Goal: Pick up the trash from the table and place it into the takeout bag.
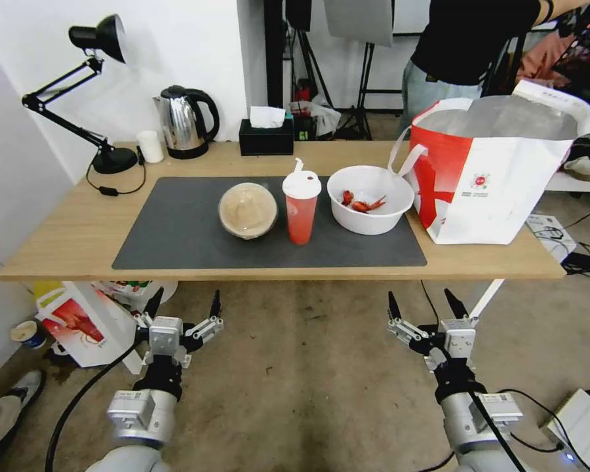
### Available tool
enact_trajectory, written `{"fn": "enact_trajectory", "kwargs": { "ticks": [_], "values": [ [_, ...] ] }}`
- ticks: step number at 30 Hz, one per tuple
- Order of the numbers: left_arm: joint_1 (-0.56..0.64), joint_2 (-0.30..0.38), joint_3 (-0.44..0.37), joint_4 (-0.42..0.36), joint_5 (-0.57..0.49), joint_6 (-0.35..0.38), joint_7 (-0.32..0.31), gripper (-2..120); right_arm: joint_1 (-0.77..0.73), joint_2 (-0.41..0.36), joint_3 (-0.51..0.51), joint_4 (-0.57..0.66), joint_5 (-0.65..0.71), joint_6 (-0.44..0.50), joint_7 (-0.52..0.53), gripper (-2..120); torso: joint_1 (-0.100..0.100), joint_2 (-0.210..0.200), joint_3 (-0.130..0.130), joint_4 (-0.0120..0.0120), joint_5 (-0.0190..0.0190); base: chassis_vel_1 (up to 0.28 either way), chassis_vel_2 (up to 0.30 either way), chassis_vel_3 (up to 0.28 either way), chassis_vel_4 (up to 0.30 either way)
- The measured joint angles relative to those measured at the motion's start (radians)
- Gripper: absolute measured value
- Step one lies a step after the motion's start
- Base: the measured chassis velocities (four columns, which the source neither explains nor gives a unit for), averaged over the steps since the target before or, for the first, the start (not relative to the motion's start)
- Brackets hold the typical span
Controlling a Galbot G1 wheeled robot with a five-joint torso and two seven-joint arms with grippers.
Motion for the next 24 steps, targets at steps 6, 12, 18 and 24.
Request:
{"fn": "enact_trajectory", "kwargs": {
  "ticks": [6, 12, 18, 24],
  "values": [
    [0.0, 0.0, 0.0, 0.0, 0.0, 0.0, 0.0, 100, 0.0, 0.0, 0.0, 0.0, 0.0, 0.0, 0.0, 100, 0.0, 0.0, 0.0, 0.0, 0.0, 0.0, 0.0, 0.0, 0.0],
    [0.0, 0.0, 0.0, 0.0, 0.0, 0.0, 0.0, 100, 0.0, 0.0, 0.0, 0.0, 0.0, 0.0, 0.0, 100, 0.0, 0.0, 0.0, 0.0, 0.0, 0.0, 0.0, 0.0, 0.0],
    [0.0, 0.0, 0.0, 0.0, 0.0, 0.0, 0.0, 100, 0.016, -0.001, -0.006, -0.021, -0.007, 0.041, 0.0, 100, 0.0, 0.0, 0.0, -0.0003, -0.0002, 0.0, 0.0, 0.0, 0.0],
    [0.0, 0.0, 0.0, 0.0, 0.0, 0.0, 0.0, 100, 0.087, -0.005, -0.037, -0.108, -0.042, 0.221, 0.002, 100, 0.0, 0.0, 0.0, 0.0001, 0.0001, 0.0, 0.0, 0.0, 0.0]
  ]
}}
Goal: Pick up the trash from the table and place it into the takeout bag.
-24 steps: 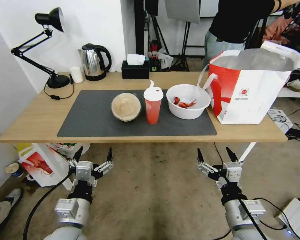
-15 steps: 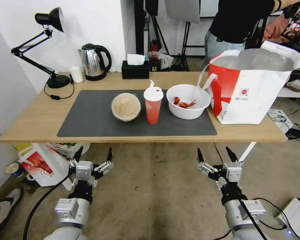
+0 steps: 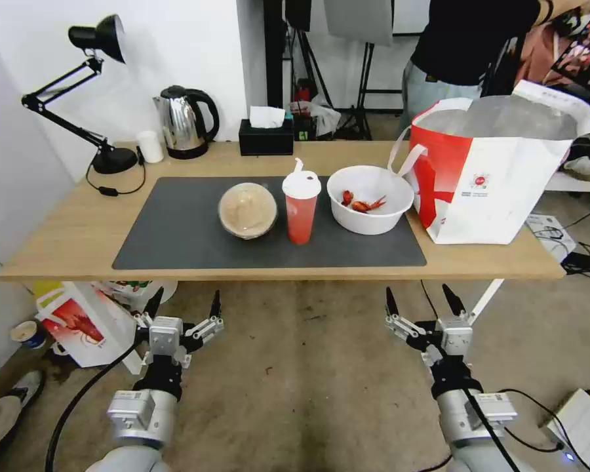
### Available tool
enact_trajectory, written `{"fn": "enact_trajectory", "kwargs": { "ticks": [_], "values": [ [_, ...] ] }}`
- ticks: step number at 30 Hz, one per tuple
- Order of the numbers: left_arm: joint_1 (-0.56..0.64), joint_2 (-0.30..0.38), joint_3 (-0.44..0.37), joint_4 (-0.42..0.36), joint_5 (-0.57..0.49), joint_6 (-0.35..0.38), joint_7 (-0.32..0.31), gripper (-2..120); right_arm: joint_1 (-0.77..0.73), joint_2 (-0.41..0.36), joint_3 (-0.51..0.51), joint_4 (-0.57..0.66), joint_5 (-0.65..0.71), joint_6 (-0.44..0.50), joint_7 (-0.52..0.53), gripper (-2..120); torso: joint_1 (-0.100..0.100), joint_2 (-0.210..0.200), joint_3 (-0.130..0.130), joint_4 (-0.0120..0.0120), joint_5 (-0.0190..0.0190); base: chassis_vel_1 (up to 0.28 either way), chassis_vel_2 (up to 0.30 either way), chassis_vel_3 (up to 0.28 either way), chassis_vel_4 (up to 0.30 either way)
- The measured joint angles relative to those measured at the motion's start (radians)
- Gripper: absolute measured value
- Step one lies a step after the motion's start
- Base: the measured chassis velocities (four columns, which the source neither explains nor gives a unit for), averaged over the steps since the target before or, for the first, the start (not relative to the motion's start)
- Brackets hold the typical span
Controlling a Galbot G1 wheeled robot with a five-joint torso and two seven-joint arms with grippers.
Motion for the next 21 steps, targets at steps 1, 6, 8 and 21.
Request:
{"fn": "enact_trajectory", "kwargs": {
  "ticks": [1, 6, 8, 21],
  "values": [
    [0.0, 0.0, 0.0, 0.0, 0.0, 0.0, 0.0, 100, 0.0, 0.0, 0.0, 0.0, 0.0, 0.0, 0.0, 100, 0.0, 0.0, 0.0, 0.0, 0.0, 0.0, 0.0, 0.0, 0.0],
    [0.0, 0.0, 0.0, 0.0, 0.0, 0.0, 0.0, 100, 0.034, -0.002, -0.013, -0.04, -0.014, 0.084, 0.0, 100, 0.0, 0.0, 0.0, -0.0004, -0.0003, 0.0, 0.0, 0.0, 0.0],
    [0.0, 0.0, 0.0, 0.0, 0.0, 0.0, 0.0, 100, 0.053, -0.003, -0.021, -0.064, -0.022, 0.134, 0.0, 100, 0.0, 0.0, 0.0, 0.0001, 0.0, 0.0, 0.0, 0.0, 0.0],
    [0.0, 0.0, 0.0, 0.0, 0.0, 0.0, 0.0, 100, 0.215, -0.065, -0.064, -0.194, -0.028, 0.397, -0.002, 100, 0.0, 0.0, 0.0, 0.0, 0.0, 0.0, 0.0, 0.0, 0.0]
  ]
}}
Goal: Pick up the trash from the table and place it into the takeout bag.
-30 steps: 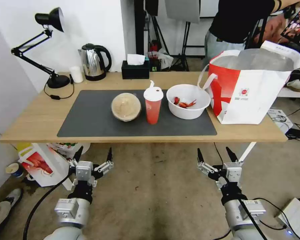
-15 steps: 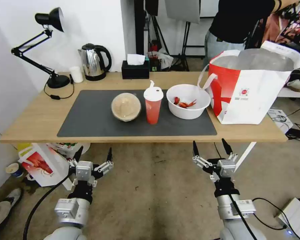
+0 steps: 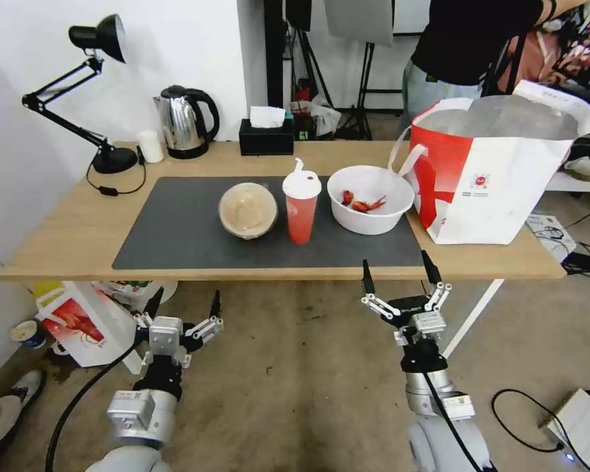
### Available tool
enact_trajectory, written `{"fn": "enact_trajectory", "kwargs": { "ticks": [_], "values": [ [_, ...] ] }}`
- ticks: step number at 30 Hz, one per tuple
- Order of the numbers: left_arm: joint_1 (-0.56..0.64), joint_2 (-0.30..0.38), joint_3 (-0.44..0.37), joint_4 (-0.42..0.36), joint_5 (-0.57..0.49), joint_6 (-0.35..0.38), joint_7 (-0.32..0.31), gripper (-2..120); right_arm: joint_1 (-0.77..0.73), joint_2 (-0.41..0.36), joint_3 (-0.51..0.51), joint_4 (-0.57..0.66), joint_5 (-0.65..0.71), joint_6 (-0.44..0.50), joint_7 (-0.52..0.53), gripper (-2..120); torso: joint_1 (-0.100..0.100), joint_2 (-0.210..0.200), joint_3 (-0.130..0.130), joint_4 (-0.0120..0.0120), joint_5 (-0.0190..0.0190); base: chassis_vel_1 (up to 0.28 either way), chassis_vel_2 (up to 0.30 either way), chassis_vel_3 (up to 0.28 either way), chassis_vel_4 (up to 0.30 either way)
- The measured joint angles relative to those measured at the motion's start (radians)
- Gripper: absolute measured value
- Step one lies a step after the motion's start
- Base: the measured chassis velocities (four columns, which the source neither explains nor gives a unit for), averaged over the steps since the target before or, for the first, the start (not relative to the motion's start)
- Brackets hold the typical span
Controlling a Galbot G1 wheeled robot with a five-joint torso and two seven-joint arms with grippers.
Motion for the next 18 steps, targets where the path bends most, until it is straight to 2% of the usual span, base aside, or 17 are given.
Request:
{"fn": "enact_trajectory", "kwargs": {
  "ticks": [7, 10, 11, 14, 15, 18],
  "values": [
    [0.0, 0.0, 0.0, 0.0, 0.0, 0.0, 0.0, 100, 0.03, -0.057, -0.008, 0.021, 0.059, -0.061, 0.013, 100, 0.0, 0.0, 0.0, -0.0002, 0.0, 0.0, 0.0, 0.0, 0.0],
    [0.0, 0.0, 0.0, 0.0, 0.0, 0.0, 0.0, 100, 0.084, -0.17, -0.022, 0.054, 0.149, -0.207, 0.05, 100, 0.0, 0.0, 0.0, -0.0001, 0.0001, 0.0, 0.0, 0.0, 0.0],
    [0.0, 0.0, 0.0, 0.0, 0.0, 0.0, 0.0, 100, 0.084, -0.17, -0.022, 0.054, 0.149, -0.207, 0.05, 100, 0.0, 0.0, 0.0, -0.0001, 0.0001, 0.0, 0.0, 0.0, 0.0],
    [0.0, 0.0, 0.0, 0.0, 0.0, 0.0, 0.0, 100, 0.12, -0.247, -0.021, 0.062, 0.222, -0.293, 0.062, 100, 0.0, 0.0, 0.0, 0.0, 0.0, 0.0, 0.0, 0.0, 0.0],
    [0.0, 0.0, 0.0, 0.0, 0.0, 0.0, 0.0, 100, 0.12, -0.247, -0.021, 0.062, 0.222, -0.293, 0.062, 100, 0.0, 0.0, 0.0, 0.0, 0.0, 0.0, 0.0, 0.0, 0.0],
    [0.0, 0.0, 0.0, 0.0, 0.0, 0.0, 0.0, 100, 0.158, -0.319, -0.023, 0.047, 0.277, -0.347, 0.062, 100, 0.0, 0.0, 0.0, -0.0001, 0.0002, 0.0, 0.0, 0.0, 0.0]
  ]
}}
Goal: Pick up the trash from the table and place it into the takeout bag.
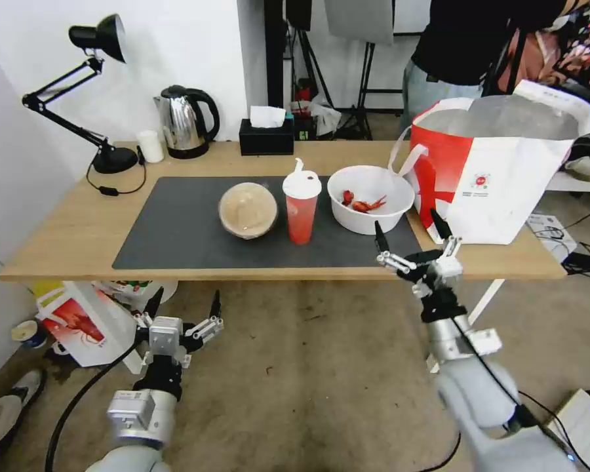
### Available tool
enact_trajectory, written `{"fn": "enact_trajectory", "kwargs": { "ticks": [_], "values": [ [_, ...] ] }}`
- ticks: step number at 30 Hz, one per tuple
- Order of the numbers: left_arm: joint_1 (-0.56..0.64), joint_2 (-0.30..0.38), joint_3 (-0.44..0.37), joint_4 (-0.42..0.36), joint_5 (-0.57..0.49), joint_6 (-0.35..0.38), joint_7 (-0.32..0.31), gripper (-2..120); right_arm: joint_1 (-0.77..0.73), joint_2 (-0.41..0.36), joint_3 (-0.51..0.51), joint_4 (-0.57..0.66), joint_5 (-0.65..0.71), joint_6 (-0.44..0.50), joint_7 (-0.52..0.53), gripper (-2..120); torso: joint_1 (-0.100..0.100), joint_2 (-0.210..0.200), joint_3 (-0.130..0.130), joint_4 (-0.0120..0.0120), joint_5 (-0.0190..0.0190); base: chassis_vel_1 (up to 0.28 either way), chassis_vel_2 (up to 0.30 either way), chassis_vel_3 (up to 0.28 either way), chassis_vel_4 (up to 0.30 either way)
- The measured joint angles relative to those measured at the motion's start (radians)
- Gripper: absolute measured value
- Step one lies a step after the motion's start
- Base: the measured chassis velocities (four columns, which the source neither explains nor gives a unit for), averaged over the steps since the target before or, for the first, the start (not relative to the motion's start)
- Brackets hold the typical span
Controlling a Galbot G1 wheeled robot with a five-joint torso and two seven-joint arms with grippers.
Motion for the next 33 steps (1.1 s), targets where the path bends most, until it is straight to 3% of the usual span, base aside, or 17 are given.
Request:
{"fn": "enact_trajectory", "kwargs": {
  "ticks": [2, 9, 11, 12, 15, 24, 28, 33],
  "values": [
    [0.0, 0.0, 0.0, 0.0, 0.0, 0.0, 0.0, 100, 0.01, -0.018, -0.005, -0.005, 0.016, -0.01, -0.001, 100, 0.0, 0.0, 0.0, -0.0001, 0.0001, 0.0, 0.0, 0.0, 0.0],
    [0.0, 0.0, 0.0, 0.0, 0.0, 0.0, 0.0, 100, 0.097, -0.203, -0.028, -0.011, 0.097, -0.093, -0.028, 100, 0.0, 0.0, 0.0, 0.0001, -0.0001, 0.0, 0.0, 0.0, 0.0],
    [0.0, 0.0, 0.0, 0.0, 0.0, 0.0, 0.0, 100, 0.102, -0.218, -0.03, -0.01, 0.106, -0.099, -0.03, 100, 0.0, 0.0, 0.0, 0.0001, -0.0001, 0.0, 0.0, 0.0, 0.0],
    [0.0, 0.0, 0.0, 0.0, 0.0, 0.0, 0.0, 100, 0.134, -0.31, -0.045, 0.004, 0.175, -0.134, -0.041, 100, 0.0, 0.0, 0.0, 0.0, -0.0004, 0.0, 0.0, 0.0, 0.0],
    [0.0, 0.0, 0.0, 0.0, 0.0, 0.0, 0.0, 100, 0.194, -0.427, -0.07, 0.029, 0.273, -0.185, -0.066, 100, 0.0, 0.0, 0.0, -0.0001, -0.0002, 0.0, 0.0, 0.0, 0.0],
    [0.0, 0.0, 0.0, 0.0, 0.0, 0.0, 0.0, 100, 0.335, -0.541, -0.14, 0.042, 0.381, -0.266, -0.091, 100, 0.0, 0.0, 0.0, 0.0001, -0.0001, 0.0, 0.0, 0.0, 0.0],
    [0.0, 0.0, 0.0, 0.0, 0.0, 0.0, 0.0, 100, 0.459, -0.602, -0.208, 0.039, 0.443, -0.349, -0.134, 100, 0.0, 0.0, 0.0, 0.0, -0.0002, 0.0, 0.0, 0.0, 0.0],
    [0.0, 0.0, 0.0, 0.0, 0.0, 0.0, 0.0, 100, 0.627, -0.649, -0.293, -0.022, 0.525, -0.476, -0.284, 100, 0.0, 0.0, 0.0, 0.0, -0.0002, 0.0, 0.0, 0.0, 0.0]
  ]
}}
